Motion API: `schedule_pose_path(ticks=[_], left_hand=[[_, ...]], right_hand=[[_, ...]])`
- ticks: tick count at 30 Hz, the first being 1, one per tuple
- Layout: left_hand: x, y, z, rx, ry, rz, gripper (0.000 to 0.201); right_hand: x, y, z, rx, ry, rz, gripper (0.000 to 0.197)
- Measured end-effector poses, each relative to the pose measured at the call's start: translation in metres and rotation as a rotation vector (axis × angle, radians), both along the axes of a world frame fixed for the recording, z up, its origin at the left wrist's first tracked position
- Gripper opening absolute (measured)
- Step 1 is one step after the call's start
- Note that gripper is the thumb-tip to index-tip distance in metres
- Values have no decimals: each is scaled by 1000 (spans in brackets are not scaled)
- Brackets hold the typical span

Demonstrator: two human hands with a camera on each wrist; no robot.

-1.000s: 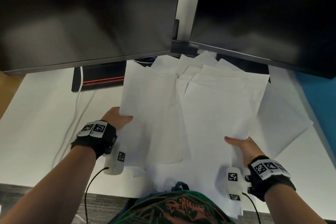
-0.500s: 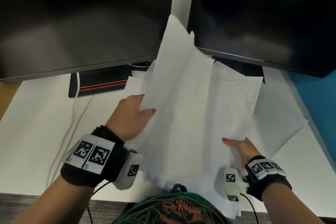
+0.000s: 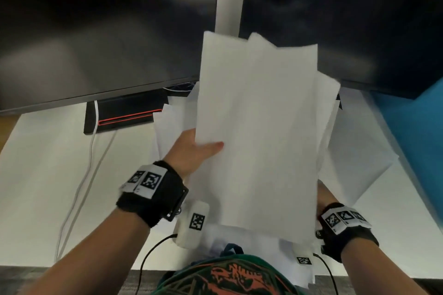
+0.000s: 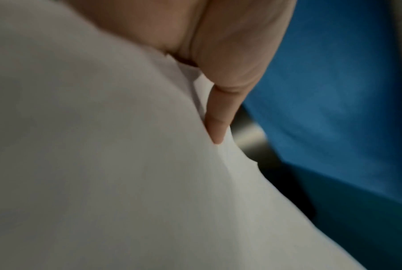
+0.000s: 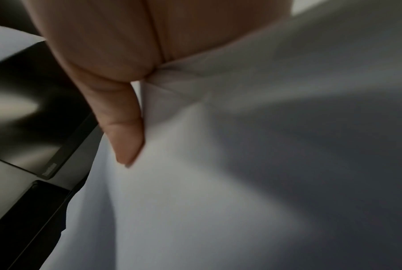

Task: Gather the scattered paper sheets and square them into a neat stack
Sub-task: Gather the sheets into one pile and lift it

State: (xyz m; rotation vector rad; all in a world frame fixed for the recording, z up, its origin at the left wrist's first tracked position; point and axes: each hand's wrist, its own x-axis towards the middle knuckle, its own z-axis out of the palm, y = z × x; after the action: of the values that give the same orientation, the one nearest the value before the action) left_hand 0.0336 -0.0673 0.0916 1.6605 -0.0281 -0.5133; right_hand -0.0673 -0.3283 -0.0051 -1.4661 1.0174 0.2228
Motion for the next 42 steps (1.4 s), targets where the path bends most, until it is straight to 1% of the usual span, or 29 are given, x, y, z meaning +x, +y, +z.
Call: schedule_pose_path(ticks=[1,3,4,7,8,10,12,14,16,17,18,19,21,22,23,24,25,26,28,29,31,33,35,36,38,39,40,41,42], left_hand=[[0,-1,-16,41,48,-4,18],[-1,0,-42,158,102,-24,29],[-3,1,-52,221,112,-34,35],[-4,5,-75,390,80,-59,32],[-4,6,-79,416,65,-53,32],[-4,8,-81,410,38,-21,37],[-2,10,-78,362,22,48,48],[0,12,-71,285,35,114,69],[4,15,-65,249,64,140,92],[5,17,-63,234,78,144,97],[6,18,-60,203,83,142,94],[6,18,-56,170,97,118,83],[6,17,-53,133,136,46,47],[4,16,-52,128,161,20,33],[2,16,-53,124,188,3,26],[0,16,-55,108,203,-15,24],[-3,15,-59,93,209,-32,26],[-6,14,-62,79,215,-38,29],[-14,13,-67,42,226,-28,33],[-18,14,-69,19,235,-19,32],[-21,18,-75,-38,253,5,28],[-23,24,-78,-124,276,11,26],[-25,28,-79,-184,291,2,30],[-27,30,-80,-200,288,-17,36],[-30,34,-82,-218,286,-43,64],[-30,37,-84,-236,289,-45,74],[-29,39,-85,-254,286,-51,76],[-28,40,-85,-269,291,-60,75],[-28,40,-86,-285,298,-69,77]], right_hand=[[0,2,3,54,1,-47,17],[-2,9,13,107,-7,-63,14],[-2,6,9,108,-22,-63,20],[-3,0,8,122,-53,-64,47],[-4,1,9,137,-69,-47,56],[-7,0,7,186,-121,-40,63],[-10,0,6,253,-180,-37,61],[-12,-3,5,300,-226,-23,61],[-12,-4,5,342,-261,-3,64],[-12,-5,4,366,-277,0,67],[-12,-6,2,386,-286,-3,69],[-12,-7,1,397,-296,-12,69],[-11,-9,-4,419,-328,-32,69],[-10,-6,-2,438,-348,-43,63],[-9,-3,0,456,-377,-74,52],[-8,0,3,467,-404,-125,45],[-6,5,8,490,-430,-170,40],[-5,6,10,492,-440,-220,41],[-4,8,13,488,-415,-282,52],[-4,11,15,477,-399,-279,54],[-8,14,17,430,-378,-200,51],[-10,17,18,358,-364,-79,59],[-11,21,21,289,-323,-7,46],[-11,21,21,278,-322,5,43],[-11,20,23,297,-370,18,51],[-10,19,25,316,-411,8,52],[-10,16,26,338,-454,-18,41],[-9,13,27,361,-489,-65,24],[-9,10,28,376,-516,-93,16]])
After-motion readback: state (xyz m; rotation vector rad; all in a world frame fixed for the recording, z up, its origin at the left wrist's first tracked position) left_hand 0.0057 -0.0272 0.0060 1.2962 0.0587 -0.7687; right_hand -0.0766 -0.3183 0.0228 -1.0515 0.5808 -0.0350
